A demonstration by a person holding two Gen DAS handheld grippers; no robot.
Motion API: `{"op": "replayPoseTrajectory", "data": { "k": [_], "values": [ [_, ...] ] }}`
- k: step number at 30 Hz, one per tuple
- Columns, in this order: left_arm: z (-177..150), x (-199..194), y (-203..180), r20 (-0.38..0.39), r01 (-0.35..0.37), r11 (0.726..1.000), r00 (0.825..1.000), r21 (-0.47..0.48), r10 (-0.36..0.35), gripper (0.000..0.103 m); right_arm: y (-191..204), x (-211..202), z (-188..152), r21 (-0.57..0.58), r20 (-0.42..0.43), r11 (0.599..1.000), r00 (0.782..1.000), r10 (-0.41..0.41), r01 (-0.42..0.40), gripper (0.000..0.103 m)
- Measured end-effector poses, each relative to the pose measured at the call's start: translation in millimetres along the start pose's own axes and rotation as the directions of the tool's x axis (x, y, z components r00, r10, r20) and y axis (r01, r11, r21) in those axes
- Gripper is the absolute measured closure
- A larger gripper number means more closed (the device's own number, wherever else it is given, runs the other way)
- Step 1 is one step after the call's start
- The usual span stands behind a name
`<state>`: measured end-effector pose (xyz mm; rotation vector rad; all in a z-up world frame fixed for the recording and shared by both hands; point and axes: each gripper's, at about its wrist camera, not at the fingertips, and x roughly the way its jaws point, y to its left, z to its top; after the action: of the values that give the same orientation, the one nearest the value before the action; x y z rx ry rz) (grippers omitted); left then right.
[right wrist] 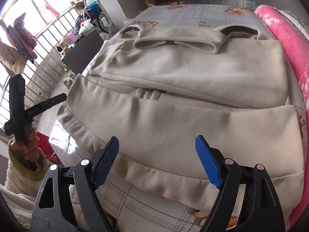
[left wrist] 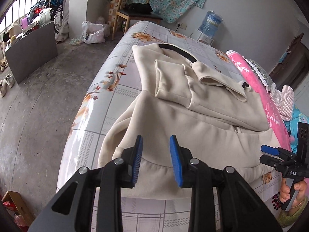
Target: Fold large clothes
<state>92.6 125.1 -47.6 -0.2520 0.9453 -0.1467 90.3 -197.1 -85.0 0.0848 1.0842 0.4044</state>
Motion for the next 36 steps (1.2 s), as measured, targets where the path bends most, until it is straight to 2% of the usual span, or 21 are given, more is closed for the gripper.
{"op": "replayPoseTrajectory", "data": {
  "k": [2, 4, 9, 14, 16, 20, 27, 33, 36],
  "values": [
    [0.4, 3.2, 6.5, 0.01, -0.006, 1.0, 1.0, -0.022, 0.007, 0.075, -0.8, 9.8, -2.5, 0.004, -0.021, 1.0, 1.0, -0.017, 0.017, 0.025],
    [3.6, 5.3, 12.2, 0.022, 0.005, 0.999, 1.0, -0.037, -0.004, 0.075, -0.1, 11.8, -4.8, -0.01, -0.007, 1.0, 1.0, -0.023, 0.023, 0.025],
    [11.5, 20.9, 16.7, -0.035, -0.015, 1.0, 0.999, -0.016, 0.015, 0.075, -1.1, 13.0, -4.7, 0.001, 0.0, 1.0, 1.0, -0.026, 0.026, 0.024],
    [9.1, 10.5, 17.2, -0.018, -0.033, 0.999, 0.999, -0.026, 0.033, 0.075, -0.8, 12.1, -6.0, 0.007, -0.001, 0.999, 0.999, -0.041, 0.041, 0.024],
    [6.2, 6.2, 19.8, -0.012, -0.016, 0.999, 1.0, -0.034, 0.016, 0.075, -2.1, 9.8, -7.8, 0.007, -0.003, 0.999, 0.999, -0.042, 0.042, 0.024],
    [3.7, 14.6, 33.2, -0.045, -0.029, 0.997, 0.999, -0.065, 0.026, 0.075, -1.6, 9.8, -8.1, 0.005, -0.006, 0.999, 0.999, -0.045, 0.045, 0.024],
    [6.3, 21.3, 45.8, -0.074, 0.079, 0.993, 0.994, -0.093, -0.086, 0.074, 0.7, 10.6, -9.0, 0.006, -0.008, 0.998, 0.998, -0.056, 0.056, 0.024],
    [10.2, 17.8, 51.0, -0.088, 0.239, 0.965, 0.965, -0.111, -0.249, 0.074, 2.4, 12.0, -7.2, 0.005, -0.012, 0.998, 0.998, -0.064, 0.064, 0.024],
    [13.6, 22.2, 49.1, -0.107, 0.255, 0.963, 0.959, -0.088, -0.264, 0.074, 3.3, 12.7, -6.5, 0.001, -0.011, 0.998, 0.997, -0.07, 0.07, 0.024]
  ]
}}
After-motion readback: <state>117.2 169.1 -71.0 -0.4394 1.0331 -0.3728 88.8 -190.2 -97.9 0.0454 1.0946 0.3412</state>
